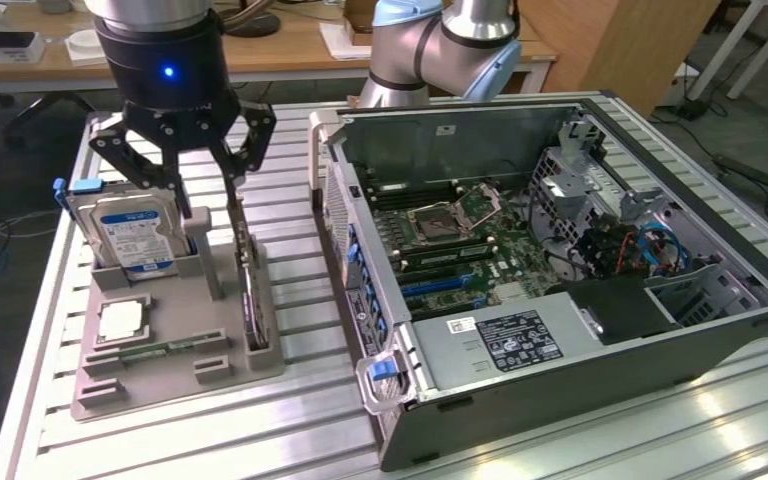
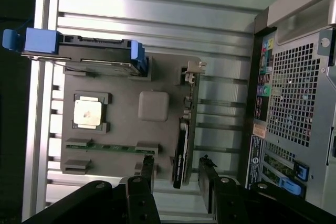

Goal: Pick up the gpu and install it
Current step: 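Pick up the gpu and move the gpu toward the slot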

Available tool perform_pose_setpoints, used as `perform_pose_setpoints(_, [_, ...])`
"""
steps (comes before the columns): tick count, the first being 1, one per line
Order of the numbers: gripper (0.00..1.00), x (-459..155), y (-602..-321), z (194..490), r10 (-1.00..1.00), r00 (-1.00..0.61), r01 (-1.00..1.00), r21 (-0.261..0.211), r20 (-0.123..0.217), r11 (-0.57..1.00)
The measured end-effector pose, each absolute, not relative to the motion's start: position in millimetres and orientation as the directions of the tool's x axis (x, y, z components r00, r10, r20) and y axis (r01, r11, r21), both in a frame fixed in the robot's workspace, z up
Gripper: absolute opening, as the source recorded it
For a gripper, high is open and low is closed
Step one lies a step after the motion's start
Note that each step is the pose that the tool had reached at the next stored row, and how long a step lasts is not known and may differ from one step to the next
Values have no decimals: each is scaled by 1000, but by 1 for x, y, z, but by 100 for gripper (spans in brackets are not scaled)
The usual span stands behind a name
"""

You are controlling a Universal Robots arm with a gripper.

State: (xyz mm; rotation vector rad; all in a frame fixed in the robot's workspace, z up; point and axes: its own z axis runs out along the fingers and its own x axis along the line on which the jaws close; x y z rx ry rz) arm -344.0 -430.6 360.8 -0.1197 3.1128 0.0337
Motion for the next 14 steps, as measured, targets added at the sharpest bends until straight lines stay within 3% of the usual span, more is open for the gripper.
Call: perform_pose_setpoints(14, [47, -344, -431, 356, -76, -997, -77, 21, -28, 997])
